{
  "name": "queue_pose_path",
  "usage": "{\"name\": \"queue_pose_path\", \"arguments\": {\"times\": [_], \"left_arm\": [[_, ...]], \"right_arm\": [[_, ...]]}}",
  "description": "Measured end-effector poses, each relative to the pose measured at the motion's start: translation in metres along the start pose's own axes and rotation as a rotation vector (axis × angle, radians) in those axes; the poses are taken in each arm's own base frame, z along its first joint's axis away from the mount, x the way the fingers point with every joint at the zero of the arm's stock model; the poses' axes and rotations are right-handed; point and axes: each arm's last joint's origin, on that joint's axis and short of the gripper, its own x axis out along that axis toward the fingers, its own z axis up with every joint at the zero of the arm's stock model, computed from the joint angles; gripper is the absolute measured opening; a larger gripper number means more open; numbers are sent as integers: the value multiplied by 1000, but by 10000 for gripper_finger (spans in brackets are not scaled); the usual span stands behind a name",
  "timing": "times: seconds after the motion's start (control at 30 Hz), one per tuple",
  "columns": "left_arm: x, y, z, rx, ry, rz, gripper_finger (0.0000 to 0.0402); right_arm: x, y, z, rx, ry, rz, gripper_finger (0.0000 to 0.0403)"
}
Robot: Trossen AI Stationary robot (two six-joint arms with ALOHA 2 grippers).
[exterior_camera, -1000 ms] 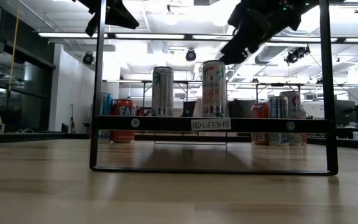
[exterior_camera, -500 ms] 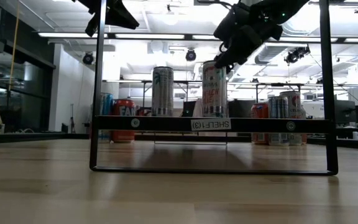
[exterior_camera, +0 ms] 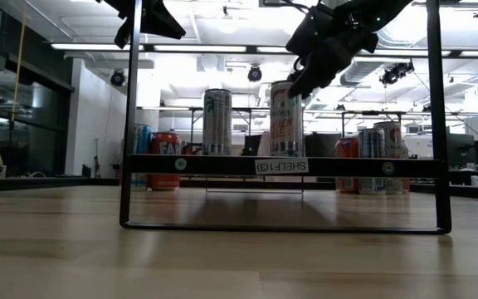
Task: Place canned beverage on shelf
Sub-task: Put the left white-pink soda can on the shelf aligned with the other white-pink soda can
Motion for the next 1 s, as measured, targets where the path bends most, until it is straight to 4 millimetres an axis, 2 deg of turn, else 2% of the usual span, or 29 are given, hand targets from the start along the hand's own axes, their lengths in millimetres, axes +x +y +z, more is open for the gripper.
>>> {"name": "queue_pose_path", "arguments": {"times": [0.3,0.5,0.6,0.7,0.87,1.0], "left_arm": [[0,0,0,57,0,0,0],[-9,1,4,120,-28,-12,0],[-18,4,7,146,-65,-1,0],[-26,7,11,159,-117,52,0],[-33,11,14,186,-170,136,0],[-34,12,15,189,-176,154,0]], "right_arm": [[9,16,8,-24,11,13,256],[6,21,13,160,11,-41,250],[3,22,22,290,-43,-151,249],[4,26,32,347,-101,-298,248],[19,35,42,413,-144,-525,247],[34,35,37,516,-129,-576,247]]}}
